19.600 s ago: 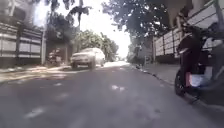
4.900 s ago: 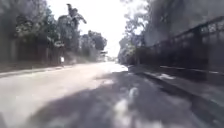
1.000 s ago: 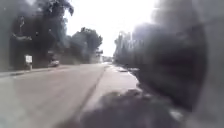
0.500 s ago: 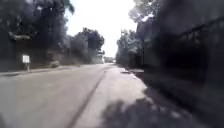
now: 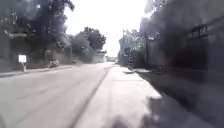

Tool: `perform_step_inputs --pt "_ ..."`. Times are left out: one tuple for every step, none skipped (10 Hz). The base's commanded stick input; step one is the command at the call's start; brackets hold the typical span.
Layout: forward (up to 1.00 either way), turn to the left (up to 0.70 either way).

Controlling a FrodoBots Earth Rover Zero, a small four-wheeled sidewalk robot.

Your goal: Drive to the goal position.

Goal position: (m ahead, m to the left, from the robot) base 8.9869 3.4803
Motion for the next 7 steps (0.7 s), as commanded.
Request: perform_step_inputs --pt "1.00 0.00" --pt "1.00 -0.02" --pt "1.00 -0.19" --pt "1.00 -0.40" --pt "1.00 -0.40" --pt "1.00 -0.40" --pt "1.00 -0.40"
